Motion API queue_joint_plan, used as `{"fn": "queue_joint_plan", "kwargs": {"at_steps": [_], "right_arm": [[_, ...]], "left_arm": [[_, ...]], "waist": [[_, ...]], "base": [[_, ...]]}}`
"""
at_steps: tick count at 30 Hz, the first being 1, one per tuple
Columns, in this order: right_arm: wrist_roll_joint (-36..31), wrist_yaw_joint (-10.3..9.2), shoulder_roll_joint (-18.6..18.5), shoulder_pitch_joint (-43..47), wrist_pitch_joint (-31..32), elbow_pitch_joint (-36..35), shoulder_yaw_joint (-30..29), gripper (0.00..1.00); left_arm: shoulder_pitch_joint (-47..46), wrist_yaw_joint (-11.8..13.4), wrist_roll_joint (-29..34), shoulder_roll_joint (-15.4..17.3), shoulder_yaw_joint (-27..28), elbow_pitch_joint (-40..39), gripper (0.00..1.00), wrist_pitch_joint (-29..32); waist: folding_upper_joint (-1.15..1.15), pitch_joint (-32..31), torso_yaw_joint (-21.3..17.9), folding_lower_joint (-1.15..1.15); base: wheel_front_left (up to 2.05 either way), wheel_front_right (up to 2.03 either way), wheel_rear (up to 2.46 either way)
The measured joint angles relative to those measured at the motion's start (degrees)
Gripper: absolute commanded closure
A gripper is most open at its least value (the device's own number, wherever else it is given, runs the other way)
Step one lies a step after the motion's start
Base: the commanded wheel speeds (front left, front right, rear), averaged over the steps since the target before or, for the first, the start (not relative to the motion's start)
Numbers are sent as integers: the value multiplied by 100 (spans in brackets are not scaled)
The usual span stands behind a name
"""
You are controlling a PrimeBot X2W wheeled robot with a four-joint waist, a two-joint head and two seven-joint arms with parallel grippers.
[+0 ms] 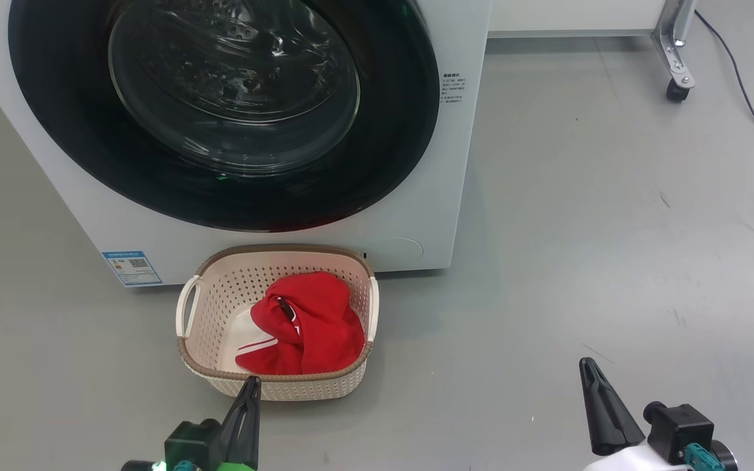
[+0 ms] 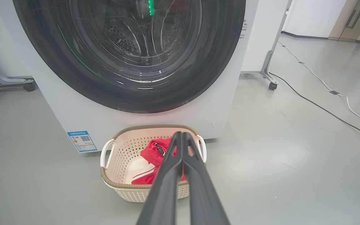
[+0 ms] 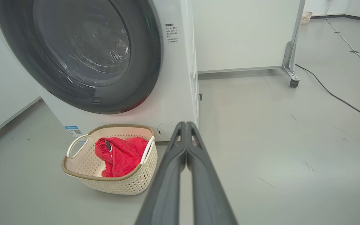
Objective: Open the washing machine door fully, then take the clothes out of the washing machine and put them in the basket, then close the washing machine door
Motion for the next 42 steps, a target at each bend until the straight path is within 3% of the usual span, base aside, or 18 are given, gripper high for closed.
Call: {"fn": "queue_joint_plan", "kwargs": {"at_steps": [42], "right_arm": [[3203,136,-145,-198,555,-122,-415,100]], "left_arm": [[9,-452,-2952,26,840,-177,100,652]], "waist": [[0,-45,-147,0]], "base": [[0,0,0]]}}
